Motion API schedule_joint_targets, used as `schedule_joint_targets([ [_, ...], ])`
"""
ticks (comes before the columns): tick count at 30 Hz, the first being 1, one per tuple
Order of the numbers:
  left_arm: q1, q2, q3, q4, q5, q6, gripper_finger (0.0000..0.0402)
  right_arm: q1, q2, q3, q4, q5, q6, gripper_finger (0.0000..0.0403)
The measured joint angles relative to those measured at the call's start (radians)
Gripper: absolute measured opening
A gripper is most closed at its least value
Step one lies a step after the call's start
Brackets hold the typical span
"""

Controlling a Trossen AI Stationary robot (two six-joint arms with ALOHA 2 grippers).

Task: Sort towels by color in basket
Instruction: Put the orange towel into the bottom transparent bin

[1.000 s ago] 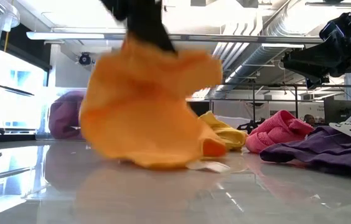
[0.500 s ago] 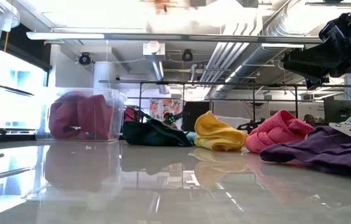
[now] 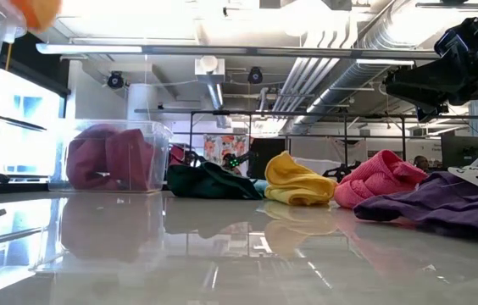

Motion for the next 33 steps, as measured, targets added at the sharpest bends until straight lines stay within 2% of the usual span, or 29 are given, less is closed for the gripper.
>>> schedule_joint_targets([
  [4, -0.020, -0.005, -0.038, 0.019, 0.060, -0.149, 0.0004, 0.000, 0.000, 0.000, 0.000, 0.000, 0.000, 0.0138],
  [7, -0.020, -0.011, -0.070, -0.010, 0.226, -0.365, 0.0003, 0.000, 0.000, 0.000, 0.000, 0.000, 0.000, 0.0138],
  [9, -0.030, -0.008, -0.098, -0.014, 0.299, -0.454, 0.0003, 0.000, 0.000, 0.000, 0.000, 0.000, 0.000, 0.0138],
  [14, -0.057, -0.012, -0.155, -0.014, 0.313, -0.570, 0.0003, 0.000, 0.000, 0.000, 0.000, 0.000, 0.000, 0.0138],
  [17, -0.065, -0.011, -0.200, -0.013, 0.374, -0.690, 0.0003, 0.000, 0.000, 0.000, 0.000, 0.000, 0.000, 0.0138],
  [20, -0.070, -0.013, -0.225, -0.013, 0.530, -0.906, 0.0003, 0.000, 0.000, 0.000, 0.000, 0.000, 0.000, 0.0138],
  [22, -0.073, -0.013, -0.227, -0.012, 0.639, -0.967, 0.0003, 0.000, 0.000, 0.000, 0.000, 0.000, 0.000, 0.0138],
  [25, -0.074, -0.017, -0.226, -0.013, 0.657, -0.974, 0.0003, 0.000, 0.000, 0.000, 0.000, 0.000, 0.000, 0.0138],
  [30, -0.070, -0.019, -0.226, -0.005, 0.623, -0.943, 0.0003, 0.000, 0.000, 0.000, 0.000, 0.000, 0.000, 0.0138],
  [33, -0.071, -0.020, -0.226, -0.013, 0.544, -0.871, 0.0003, 0.000, 0.000, 0.000, 0.000, 0.000, 0.000, 0.0138],
])
